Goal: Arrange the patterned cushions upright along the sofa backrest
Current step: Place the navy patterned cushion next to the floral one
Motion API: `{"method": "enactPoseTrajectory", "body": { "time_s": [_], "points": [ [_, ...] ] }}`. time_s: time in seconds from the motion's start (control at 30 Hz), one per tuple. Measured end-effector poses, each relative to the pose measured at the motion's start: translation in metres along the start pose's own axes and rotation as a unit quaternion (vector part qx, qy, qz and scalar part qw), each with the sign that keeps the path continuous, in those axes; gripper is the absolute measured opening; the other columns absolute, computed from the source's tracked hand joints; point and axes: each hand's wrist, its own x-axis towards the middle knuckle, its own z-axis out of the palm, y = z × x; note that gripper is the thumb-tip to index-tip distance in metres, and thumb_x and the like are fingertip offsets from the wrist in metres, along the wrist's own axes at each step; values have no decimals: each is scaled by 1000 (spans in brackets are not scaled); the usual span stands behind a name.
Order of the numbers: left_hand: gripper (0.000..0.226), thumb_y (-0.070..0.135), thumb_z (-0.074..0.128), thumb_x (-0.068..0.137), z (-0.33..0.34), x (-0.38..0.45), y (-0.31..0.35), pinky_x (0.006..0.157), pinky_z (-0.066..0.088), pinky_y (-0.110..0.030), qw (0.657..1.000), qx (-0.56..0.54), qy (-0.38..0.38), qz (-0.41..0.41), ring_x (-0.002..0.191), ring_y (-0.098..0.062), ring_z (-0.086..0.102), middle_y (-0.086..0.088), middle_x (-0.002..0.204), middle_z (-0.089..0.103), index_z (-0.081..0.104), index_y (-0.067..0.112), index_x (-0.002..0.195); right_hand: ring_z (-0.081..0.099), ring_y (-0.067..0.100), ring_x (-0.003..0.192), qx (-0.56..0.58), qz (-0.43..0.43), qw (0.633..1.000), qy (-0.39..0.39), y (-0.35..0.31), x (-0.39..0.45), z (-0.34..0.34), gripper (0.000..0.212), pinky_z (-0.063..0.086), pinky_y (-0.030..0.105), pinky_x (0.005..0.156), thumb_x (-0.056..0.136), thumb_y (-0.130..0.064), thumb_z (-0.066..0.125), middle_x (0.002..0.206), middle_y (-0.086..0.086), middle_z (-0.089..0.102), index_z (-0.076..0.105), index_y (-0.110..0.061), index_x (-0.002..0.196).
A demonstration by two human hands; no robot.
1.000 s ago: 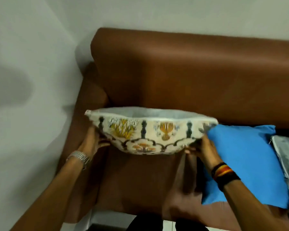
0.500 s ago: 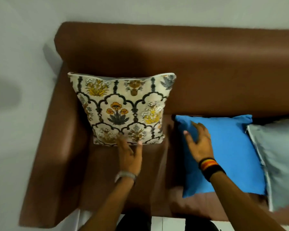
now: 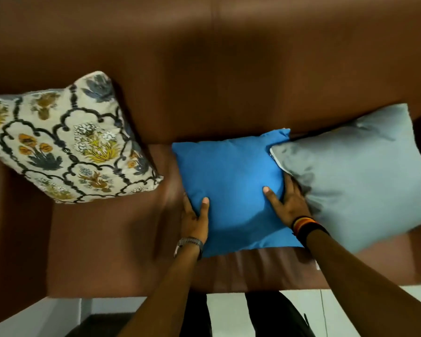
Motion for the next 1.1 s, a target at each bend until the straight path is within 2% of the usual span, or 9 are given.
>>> {"method": "enactPoseTrajectory", "body": {
  "time_s": [0.13,0.27,0.37,0.47,0.57,0.67,0.77,0.93,1.1],
  "points": [
    [78,72,42,94,-17,-7,1,121,30,-43,999,27,-26,-27,148,-33,39,-1,165,36,14,43,162,34,28,154,37,33,997,-54,-10,-2,-19,100,31,47,124,80,-82,55,168,1,33,23,-35,163],
    [82,86,55,75,-73,-10,27,95,54,-32,996,-71,-22,-49,116,-18,70,-4,132,72,64,31,135,57,15,135,167,36,981,-88,-33,-15,-80,66,41,34,115,91,-71,57,146,-10,60,60,-34,144],
    [66,60,34,103,-117,-1,61,49,57,-22,984,-167,-29,-62,74,-14,69,-15,114,73,60,8,132,78,15,97,310,64,940,-129,-53,-25,-122,67,62,30,78,97,-71,34,121,2,79,71,-24,128],
    [90,77,12,94,-134,9,93,63,62,-32,983,-179,-27,21,94,-22,65,-9,121,62,44,13,148,73,18,60,362,65,921,-125,-85,-23,-130,103,58,29,49,64,-99,42,92,8,78,66,-21,126],
    [106,94,21,75,-126,22,113,108,44,-42,986,-148,-11,77,136,-20,49,5,152,47,36,28,156,70,14,93,330,15,940,-87,-129,-7,-109,80,59,42,84,86,-90,24,121,-2,67,56,-36,135],
    [109,96,40,70,-107,36,120,121,29,-48,990,-101,-10,101,150,-26,35,2,166,32,21,37,161,46,14,141,251,-41,966,-47,-155,10,-84,69,31,43,123,96,-78,27,156,-13,44,31,-43,156],
    [111,80,64,73,-89,47,124,114,34,-42,991,-85,18,106,147,-30,40,-1,162,38,16,32,160,43,22,144,225,-9,974,-14,-163,20,-67,85,31,41,121,98,-70,41,159,1,42,7,-30,165],
    [110,84,58,73,-85,55,112,112,37,-44,991,-56,81,93,144,-32,44,0,160,43,17,31,161,47,31,146,198,-22,980,-7,-147,30,-67,87,38,51,120,91,-79,44,161,3,46,26,-31,161],
    [111,83,47,82,-46,38,107,122,26,-53,988,-102,116,26,156,-33,21,-6,173,12,-7,29,164,47,28,146,171,-53,983,-36,-107,31,-86,76,41,40,116,99,-55,58,161,7,46,28,-26,162]
  ]
}}
